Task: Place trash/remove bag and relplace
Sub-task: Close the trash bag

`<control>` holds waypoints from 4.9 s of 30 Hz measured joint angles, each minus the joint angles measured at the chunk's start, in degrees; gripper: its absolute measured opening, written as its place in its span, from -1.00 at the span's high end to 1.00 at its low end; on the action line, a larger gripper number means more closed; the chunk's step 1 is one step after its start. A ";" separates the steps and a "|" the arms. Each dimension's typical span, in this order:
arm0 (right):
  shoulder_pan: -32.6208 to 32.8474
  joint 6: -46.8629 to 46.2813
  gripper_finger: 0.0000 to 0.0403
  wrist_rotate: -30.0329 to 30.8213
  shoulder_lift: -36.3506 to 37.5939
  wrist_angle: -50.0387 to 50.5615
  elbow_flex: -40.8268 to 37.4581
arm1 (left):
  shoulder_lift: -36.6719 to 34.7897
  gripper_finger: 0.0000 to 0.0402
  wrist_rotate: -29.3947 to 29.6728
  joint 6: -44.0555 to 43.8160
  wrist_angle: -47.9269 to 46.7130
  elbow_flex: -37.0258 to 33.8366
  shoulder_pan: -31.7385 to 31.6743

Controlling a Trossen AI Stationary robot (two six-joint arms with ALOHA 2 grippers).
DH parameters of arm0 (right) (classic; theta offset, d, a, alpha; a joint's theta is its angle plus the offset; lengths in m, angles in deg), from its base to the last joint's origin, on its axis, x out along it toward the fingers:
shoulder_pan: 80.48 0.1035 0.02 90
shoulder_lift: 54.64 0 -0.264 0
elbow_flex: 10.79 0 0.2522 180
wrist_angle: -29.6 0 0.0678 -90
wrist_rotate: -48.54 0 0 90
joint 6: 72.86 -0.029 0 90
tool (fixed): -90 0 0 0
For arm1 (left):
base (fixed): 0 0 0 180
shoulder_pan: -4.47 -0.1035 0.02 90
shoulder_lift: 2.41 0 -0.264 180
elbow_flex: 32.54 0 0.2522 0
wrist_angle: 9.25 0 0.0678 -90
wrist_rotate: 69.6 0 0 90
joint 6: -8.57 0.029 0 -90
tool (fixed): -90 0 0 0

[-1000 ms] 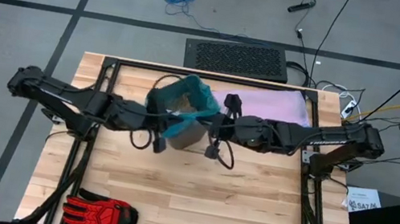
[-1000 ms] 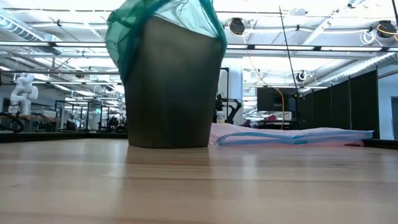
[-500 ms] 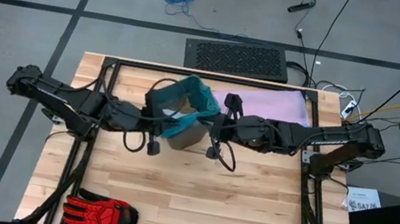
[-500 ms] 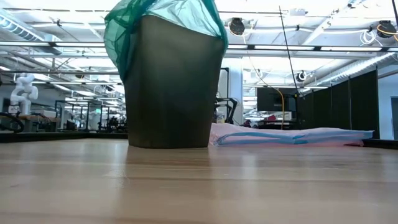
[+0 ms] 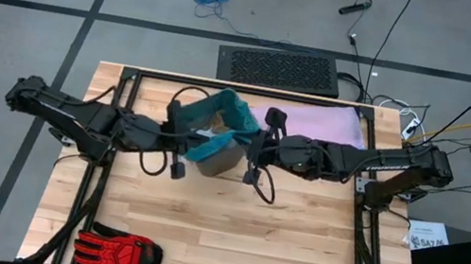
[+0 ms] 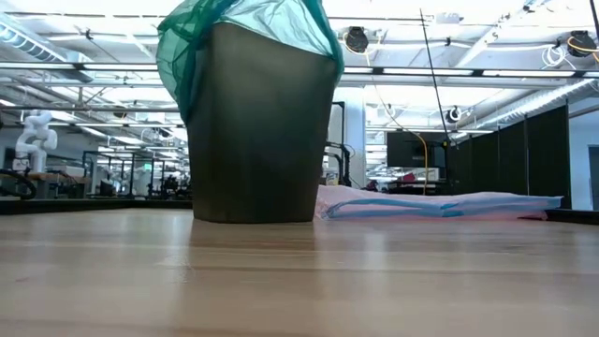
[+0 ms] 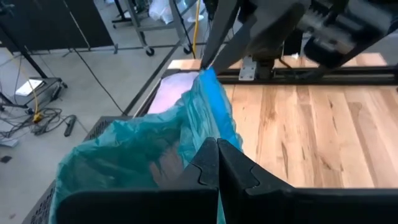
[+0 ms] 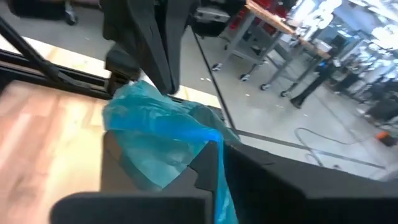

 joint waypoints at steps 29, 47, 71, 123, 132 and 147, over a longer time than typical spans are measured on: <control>3.96 0.19 0.19 17.94 -0.02 8.37 0.00 | 7.47 -0.26 -2.50 -3.20 -1.60 0.02 2.04; 7.99 -24.14 0.10 16.27 -0.02 29.35 -0.04 | 9.10 0.94 1.75 -4.58 -12.06 8.44 0.72; 0.82 -20.83 0.00 18.44 -0.04 -22.09 -28.24 | 9.12 1.00 1.09 -4.21 -15.08 13.39 2.25; -7.20 39.70 1.00 -22.90 -0.47 16.51 4.87 | 7.20 1.00 -16.59 -9.27 -18.80 15.69 14.99; -8.05 14.11 0.84 -14.58 2.25 13.26 4.85 | 7.22 1.00 -16.57 -9.23 -18.80 15.69 14.47; -19.20 -40.07 0.10 -32.60 9.29 33.56 3.97 | 7.22 1.00 -16.50 -9.24 -18.82 15.69 14.47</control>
